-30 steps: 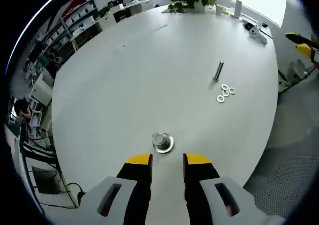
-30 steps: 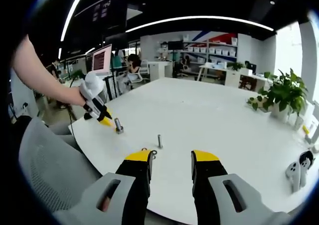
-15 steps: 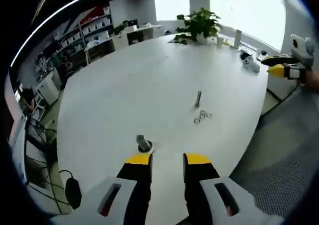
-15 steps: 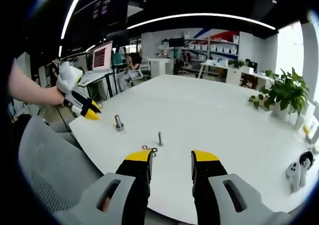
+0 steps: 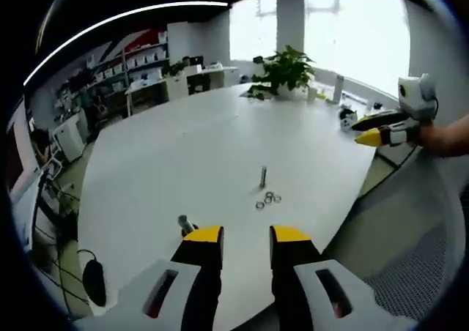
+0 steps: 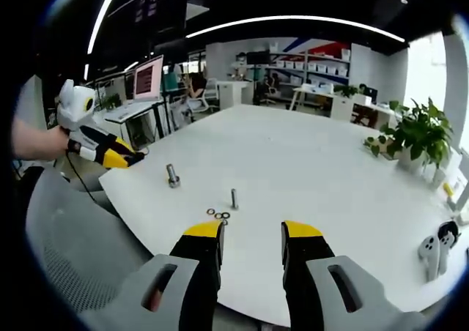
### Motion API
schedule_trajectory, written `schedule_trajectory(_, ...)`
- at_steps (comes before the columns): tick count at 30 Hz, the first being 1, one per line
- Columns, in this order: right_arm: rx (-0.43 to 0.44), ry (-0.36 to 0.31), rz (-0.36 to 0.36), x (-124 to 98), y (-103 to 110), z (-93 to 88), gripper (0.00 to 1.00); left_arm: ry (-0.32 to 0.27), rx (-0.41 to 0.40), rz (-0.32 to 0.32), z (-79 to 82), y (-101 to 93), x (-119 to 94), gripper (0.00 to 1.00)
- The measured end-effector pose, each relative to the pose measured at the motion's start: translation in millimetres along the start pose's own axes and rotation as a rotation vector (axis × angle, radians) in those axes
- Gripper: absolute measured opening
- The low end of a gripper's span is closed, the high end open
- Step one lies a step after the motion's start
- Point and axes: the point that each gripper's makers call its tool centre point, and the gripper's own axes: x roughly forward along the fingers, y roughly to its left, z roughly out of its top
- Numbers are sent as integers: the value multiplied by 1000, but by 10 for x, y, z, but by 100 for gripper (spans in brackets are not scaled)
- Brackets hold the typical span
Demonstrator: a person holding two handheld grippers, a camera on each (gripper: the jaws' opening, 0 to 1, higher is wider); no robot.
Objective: Place the washer onto the threaded stud by aligning its center hole with the stud, sliding it down to the base, and recovering from edge contact or off-axis alignment until the washer reaches the visible bottom stop.
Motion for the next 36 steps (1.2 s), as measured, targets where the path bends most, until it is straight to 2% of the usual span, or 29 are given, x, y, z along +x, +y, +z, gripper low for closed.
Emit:
schedule_trajectory(6, -16, 38, -13, 18, 1, -72, 34, -68, -22, -8, 50, -99, -126, 23)
schedule_trajectory(10, -33, 57, -24, 28, -12, -102, 34, -86, -25, -12, 5, -134, -161, 23)
schedule_trajectory(13, -39, 76, -23, 40, 5, -130, 33, -88, -22, -6, -24, -122, -198, 22)
schedule_trajectory(16, -56, 106, -20, 59, 38, -185, 33, -128, -43, 16, -11, -68, -232, 22)
schedule_trajectory(17, -62, 110, -21, 57, 49, -189, 33, -122, -35, 16, -23, -76, -222, 22)
schedule_trajectory(18, -77, 116, -26, 53, 54, -197, 33, -115, 6, 24, -30, -81, -220, 22)
schedule_trajectory(23, -115, 134, -45, 60, 31, -215, 33, -145, 158, 13, 96, -235, -196, 22)
schedule_trajectory(26, -128, 135, -60, 45, -7, -220, 33, -165, 193, -13, 139, -357, -199, 22)
schedule_trajectory(29, -116, 139, -74, 35, -33, -229, 33, -168, 205, -27, 128, -388, -208, 22)
schedule_trajectory(36, -152, 179, -75, 65, -14, -293, 33, -220, 103, -55, 196, -327, -257, 23)
